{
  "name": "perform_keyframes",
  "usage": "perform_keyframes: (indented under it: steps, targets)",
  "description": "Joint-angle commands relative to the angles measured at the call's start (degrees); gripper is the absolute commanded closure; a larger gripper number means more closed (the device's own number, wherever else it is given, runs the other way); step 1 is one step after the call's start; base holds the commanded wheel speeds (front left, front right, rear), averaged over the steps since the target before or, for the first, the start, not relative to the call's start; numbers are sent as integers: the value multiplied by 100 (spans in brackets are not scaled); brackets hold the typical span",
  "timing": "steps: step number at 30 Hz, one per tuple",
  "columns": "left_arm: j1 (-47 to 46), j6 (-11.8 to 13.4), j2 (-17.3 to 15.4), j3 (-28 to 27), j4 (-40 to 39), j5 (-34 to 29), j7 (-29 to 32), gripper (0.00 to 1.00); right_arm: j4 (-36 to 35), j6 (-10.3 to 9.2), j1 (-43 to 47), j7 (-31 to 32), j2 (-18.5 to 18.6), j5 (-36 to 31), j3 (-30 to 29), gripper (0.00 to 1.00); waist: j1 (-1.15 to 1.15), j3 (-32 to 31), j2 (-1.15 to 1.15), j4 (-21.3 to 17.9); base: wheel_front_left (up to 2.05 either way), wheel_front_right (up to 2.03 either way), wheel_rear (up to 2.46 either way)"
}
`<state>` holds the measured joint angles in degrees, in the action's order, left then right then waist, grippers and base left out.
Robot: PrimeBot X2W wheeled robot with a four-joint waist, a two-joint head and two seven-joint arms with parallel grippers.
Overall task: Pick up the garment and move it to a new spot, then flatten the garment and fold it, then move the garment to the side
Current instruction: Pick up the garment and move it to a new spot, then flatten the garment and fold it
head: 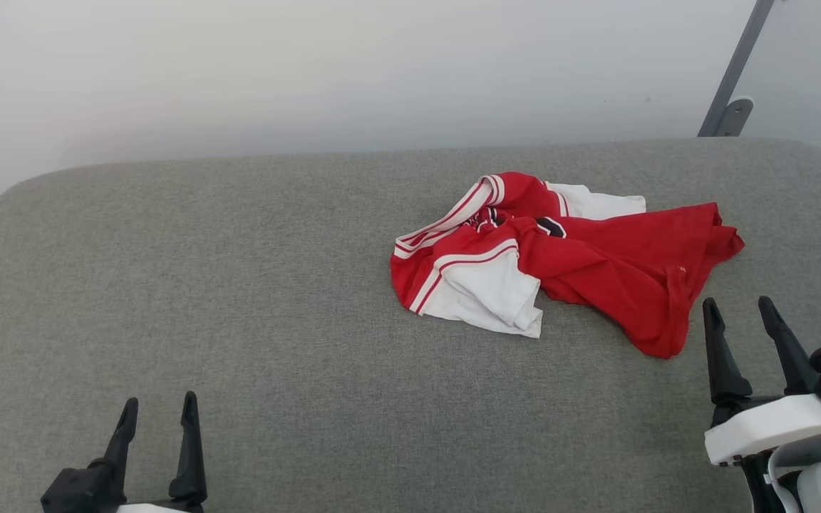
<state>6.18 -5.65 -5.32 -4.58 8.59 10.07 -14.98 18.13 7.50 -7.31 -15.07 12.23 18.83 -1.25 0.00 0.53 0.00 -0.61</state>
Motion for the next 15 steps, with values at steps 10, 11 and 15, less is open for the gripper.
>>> perform_keyframes:
  steps: [10, 11, 15]
  targets:
    - [-125, -146, 150, 11, 19, -107, -30, 0, 78, -2, -153, -12, 149, -6, 156, 0, 0, 182, 0, 108, 0, 0, 0]
    - [-150, -149, 167, 61, 21, -100, -30, 0, 132, -2, -250, -12, 229, 1, 248, 0, 0, 230, 0, 128, 0, 0, 0]
    - [-216, -167, 206, 185, 2, -65, -30, 0, 406, -2, -648, 74, 523, 168, 563, 0, 0, 419, 0, 212, 0, 0, 0]
